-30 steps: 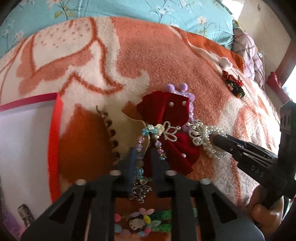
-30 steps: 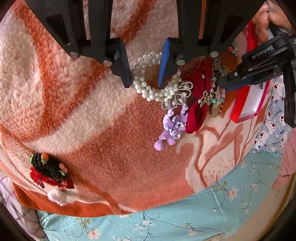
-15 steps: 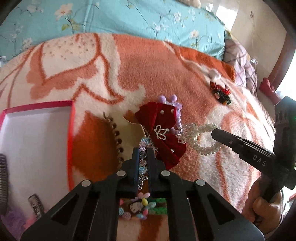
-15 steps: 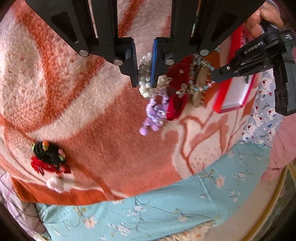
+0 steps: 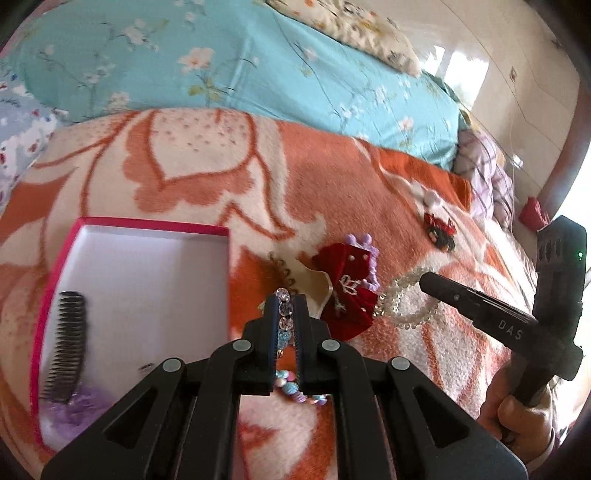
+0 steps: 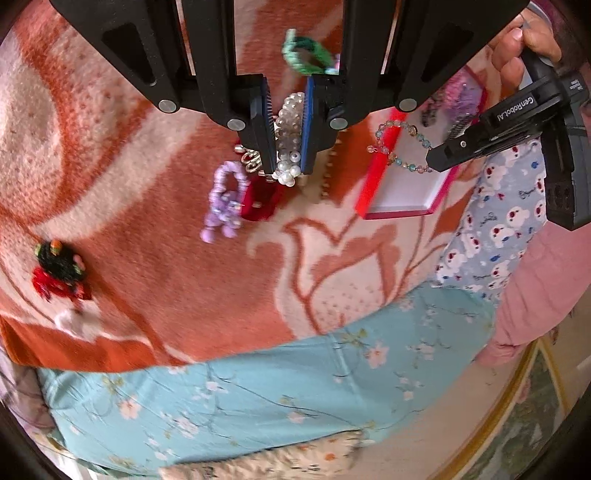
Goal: Organize jewelry
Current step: 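Grasp the pearl bracelet with the right tool while the left tool carries the beaded bracelet, then lower both bracelets into the white box and open both tools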
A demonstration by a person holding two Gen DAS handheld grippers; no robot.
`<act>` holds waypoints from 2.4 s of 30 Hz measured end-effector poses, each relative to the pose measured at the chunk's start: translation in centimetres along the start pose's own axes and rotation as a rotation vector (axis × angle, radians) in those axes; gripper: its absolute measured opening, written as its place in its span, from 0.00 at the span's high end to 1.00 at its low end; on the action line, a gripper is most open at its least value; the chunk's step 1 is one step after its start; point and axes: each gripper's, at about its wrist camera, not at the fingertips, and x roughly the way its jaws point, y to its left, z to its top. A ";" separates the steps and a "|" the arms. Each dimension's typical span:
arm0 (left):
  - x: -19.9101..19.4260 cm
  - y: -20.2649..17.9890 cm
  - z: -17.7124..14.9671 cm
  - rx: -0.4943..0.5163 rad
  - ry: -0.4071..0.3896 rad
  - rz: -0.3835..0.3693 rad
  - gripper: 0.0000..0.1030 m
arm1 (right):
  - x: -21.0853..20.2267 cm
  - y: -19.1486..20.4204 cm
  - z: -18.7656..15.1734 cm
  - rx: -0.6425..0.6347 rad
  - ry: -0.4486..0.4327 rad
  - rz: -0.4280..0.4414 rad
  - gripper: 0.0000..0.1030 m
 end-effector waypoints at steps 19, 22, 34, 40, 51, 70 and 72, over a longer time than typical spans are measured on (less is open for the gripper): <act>-4.4 9.6 -1.5 -0.134 -0.053 0.141 0.94 | 4.9 11.7 -1.1 -0.121 0.075 0.214 0.88; -3.9 10.8 -1.7 -0.155 -0.048 0.151 0.94 | 6.3 13.2 -1.5 -0.133 0.092 0.234 0.88; 0.3 14.2 -2.6 -0.218 0.022 0.186 0.94 | 13.2 14.5 -2.4 -0.102 0.178 0.226 0.88; 1.3 14.3 -3.6 -0.220 0.052 0.189 0.94 | 14.7 13.6 -3.4 -0.097 0.237 0.207 0.88; 1.9 14.7 -5.2 -0.226 0.096 0.199 0.94 | 16.0 13.7 -4.5 -0.134 0.293 0.188 0.88; 1.1 14.2 -5.5 -0.220 0.109 0.219 0.94 | 15.5 13.7 -4.7 -0.137 0.306 0.182 0.80; 1.0 14.1 -5.6 -0.216 0.108 0.222 0.94 | 15.3 13.6 -4.7 -0.136 0.304 0.186 0.75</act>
